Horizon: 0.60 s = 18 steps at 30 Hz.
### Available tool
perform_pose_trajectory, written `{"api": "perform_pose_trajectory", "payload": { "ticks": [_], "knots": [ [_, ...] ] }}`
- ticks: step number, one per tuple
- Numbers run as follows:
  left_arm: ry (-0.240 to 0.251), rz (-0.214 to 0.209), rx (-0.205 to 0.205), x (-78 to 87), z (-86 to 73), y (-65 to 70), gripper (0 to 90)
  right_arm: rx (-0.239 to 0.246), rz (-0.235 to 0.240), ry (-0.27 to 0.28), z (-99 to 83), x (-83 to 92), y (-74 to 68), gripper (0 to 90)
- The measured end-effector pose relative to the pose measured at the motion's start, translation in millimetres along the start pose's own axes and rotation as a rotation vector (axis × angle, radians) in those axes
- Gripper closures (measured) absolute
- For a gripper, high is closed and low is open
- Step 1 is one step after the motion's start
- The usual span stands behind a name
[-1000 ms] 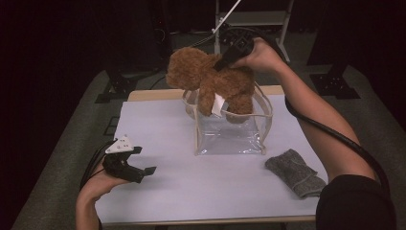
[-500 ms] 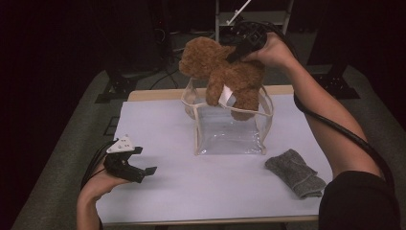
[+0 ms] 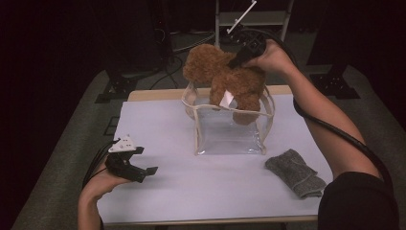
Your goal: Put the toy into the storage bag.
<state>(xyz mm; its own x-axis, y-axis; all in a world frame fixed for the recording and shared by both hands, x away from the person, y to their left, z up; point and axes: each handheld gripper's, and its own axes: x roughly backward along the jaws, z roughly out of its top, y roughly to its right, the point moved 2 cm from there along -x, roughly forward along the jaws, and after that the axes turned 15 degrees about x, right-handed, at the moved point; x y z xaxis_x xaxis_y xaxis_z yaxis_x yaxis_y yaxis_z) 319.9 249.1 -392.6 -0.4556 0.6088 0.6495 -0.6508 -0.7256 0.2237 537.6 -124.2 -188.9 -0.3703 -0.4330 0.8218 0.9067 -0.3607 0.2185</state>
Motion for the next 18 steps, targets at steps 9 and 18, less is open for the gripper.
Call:
{"api": "perform_pose_trajectory", "payload": {
  "ticks": [9, 18],
  "knots": [
    [0.005, -0.003, -0.005, 0.2, 1.0, 2.6, 5.3, 0.026, 0.049, -0.026, -16.8, -8.5, -25.0, 74.9],
    [-0.003, 0.0, -0.008, -0.9, 1.9, 2.8, 5.3, 0.037, 0.114, -0.033, -34.6, -14.0, -42.0, 75.0]
  ]
}}
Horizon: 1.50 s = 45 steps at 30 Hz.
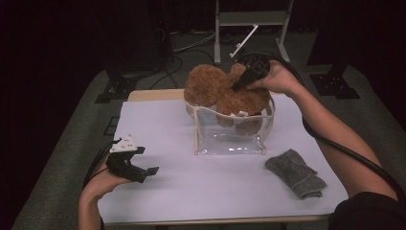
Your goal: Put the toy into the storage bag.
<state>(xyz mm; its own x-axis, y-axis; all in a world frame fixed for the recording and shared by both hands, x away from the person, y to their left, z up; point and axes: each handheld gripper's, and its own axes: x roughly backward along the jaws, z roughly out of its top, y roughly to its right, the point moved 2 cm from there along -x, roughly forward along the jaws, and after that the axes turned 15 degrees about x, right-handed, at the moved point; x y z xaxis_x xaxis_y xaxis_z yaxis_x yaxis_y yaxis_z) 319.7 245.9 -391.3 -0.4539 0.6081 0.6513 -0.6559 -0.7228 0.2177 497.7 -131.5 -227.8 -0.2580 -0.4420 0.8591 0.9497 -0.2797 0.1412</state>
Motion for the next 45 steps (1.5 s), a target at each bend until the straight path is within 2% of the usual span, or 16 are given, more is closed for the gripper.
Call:
{"api": "perform_pose_trajectory", "payload": {
  "ticks": [4, 10, 14, 21, 25, 28, 38, 45],
  "knots": [
    [0.001, 0.0, 0.0, 0.1, 0.2, 0.1, 5.3, -0.008, 0.024, -0.003, -4.2, -5.9, -3.0, 75.0],
    [-0.002, 0.0, -0.001, -0.5, 0.2, 0.1, 5.3, 0.028, 0.03, -0.01, -3.9, -11.5, -16.0, 75.1],
    [-0.002, -0.005, -0.009, -0.1, 1.4, 1.3, 5.3, 0.038, 0.029, -0.009, -2.0, -9.0, -22.7, 75.1],
    [-0.004, -0.01, -0.006, -2.7, 1.9, 2.2, 5.3, 0.049, 0.064, 0.012, -3.5, -2.6, -30.2, 75.2],
    [-0.008, -0.013, -0.009, -3.4, 2.2, 2.5, 5.3, 0.033, 0.083, 0.023, -7.4, -4.4, -28.5, 75.2],
    [-0.006, -0.01, -0.009, -2.9, 2.0, 2.5, 5.3, 0.001, 0.099, 0.025, -13.2, -10.3, -24.3, 75.2],
    [-0.008, -0.007, 0.002, -1.5, 0.0, 1.5, 5.1, -0.055, 0.122, -0.054, -35.1, -47.1, -9.8, 75.2],
    [-0.008, -0.003, 0.005, -1.6, -0.9, 1.3, 4.2, -0.046, 0.1, -0.091, -36.3, -62.7, -5.9, 74.8]
  ]
}}
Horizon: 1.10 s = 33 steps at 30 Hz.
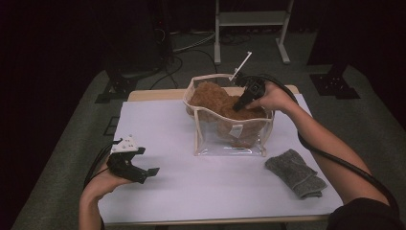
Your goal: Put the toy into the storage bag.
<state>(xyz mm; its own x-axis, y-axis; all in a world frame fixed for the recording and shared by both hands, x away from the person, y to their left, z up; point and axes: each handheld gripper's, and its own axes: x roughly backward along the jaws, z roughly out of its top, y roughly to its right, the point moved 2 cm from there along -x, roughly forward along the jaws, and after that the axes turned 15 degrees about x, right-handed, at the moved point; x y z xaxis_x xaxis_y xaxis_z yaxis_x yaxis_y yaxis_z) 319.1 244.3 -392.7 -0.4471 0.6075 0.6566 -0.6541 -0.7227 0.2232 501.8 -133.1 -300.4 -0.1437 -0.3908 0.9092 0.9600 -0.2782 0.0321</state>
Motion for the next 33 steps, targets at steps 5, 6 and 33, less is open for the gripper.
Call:
{"api": "perform_pose_trajectory", "payload": {
  "ticks": [5, 6, 33],
  "knots": [
    [-0.004, -0.002, -0.004, -0.6, 0.6, 1.8, 4.1, 0.019, -0.032, -0.019, 5.7, -3.0, -1.8, 65.4],
    [-0.004, -0.002, -0.006, -0.6, 1.1, 2.3, 4.1, 0.04, -0.042, -0.026, 7.0, -2.5, -3.1, 61.2],
    [-0.008, -0.011, -0.005, -2.5, -0.8, 2.5, 3.9, 0.098, -0.036, -0.031, 24.9, -23.6, -5.1, 83.7]
  ]
}}
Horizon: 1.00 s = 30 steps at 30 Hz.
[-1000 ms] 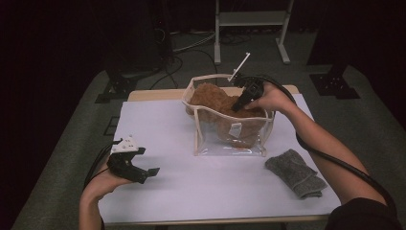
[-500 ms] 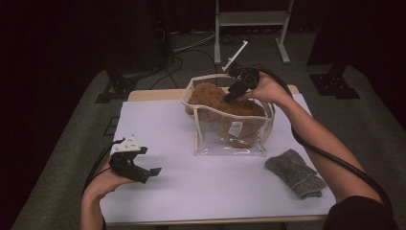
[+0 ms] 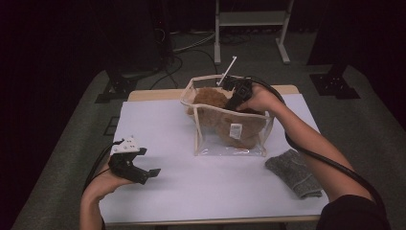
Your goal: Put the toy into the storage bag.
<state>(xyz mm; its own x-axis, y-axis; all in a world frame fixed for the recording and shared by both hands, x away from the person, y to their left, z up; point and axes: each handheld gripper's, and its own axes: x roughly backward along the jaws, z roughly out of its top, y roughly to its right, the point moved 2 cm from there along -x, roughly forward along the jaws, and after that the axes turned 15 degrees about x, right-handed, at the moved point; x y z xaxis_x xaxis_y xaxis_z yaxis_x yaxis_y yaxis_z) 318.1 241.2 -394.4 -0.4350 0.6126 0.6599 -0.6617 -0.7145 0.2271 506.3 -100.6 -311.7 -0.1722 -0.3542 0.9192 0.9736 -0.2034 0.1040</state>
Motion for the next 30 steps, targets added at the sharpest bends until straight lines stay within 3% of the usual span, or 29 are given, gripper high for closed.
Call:
{"api": "perform_pose_trajectory", "payload": {
  "ticks": [5, 8, 12, 25, 28, 30],
  "knots": [
    [0.006, 0.006, -0.002, 2.4, -0.2, 1.3, 3.9, -0.004, -0.002, 0.006, 2.4, 3.3, -0.9, 79.9],
    [0.005, 0.004, 0.0, 2.0, -0.7, 2.3, 3.9, -0.016, -0.002, 0.067, 2.4, 16.3, -1.2, 67.4],
    [-0.004, 0.004, -0.007, 0.3, -1.1, 2.3, 3.9, -0.054, -0.019, 0.148, -6.6, 38.5, -0.5, 59.0],
    [-0.015, 0.002, -0.019, -4.7, -0.7, 5.7, 3.8, -0.106, -0.068, 0.277, -43.3, 82.1, -11.5, 52.5],
    [0.007, -0.021, -0.011, -6.4, 2.1, 6.5, 3.8, -0.108, -0.073, 0.303, -49.9, 89.4, -15.8, 51.0],
    [-0.004, -0.021, -0.019, -7.8, 2.5, 6.9, 3.8, -0.104, -0.072, 0.315, -53.9, 93.6, -17.9, 50.8]
  ]
}}
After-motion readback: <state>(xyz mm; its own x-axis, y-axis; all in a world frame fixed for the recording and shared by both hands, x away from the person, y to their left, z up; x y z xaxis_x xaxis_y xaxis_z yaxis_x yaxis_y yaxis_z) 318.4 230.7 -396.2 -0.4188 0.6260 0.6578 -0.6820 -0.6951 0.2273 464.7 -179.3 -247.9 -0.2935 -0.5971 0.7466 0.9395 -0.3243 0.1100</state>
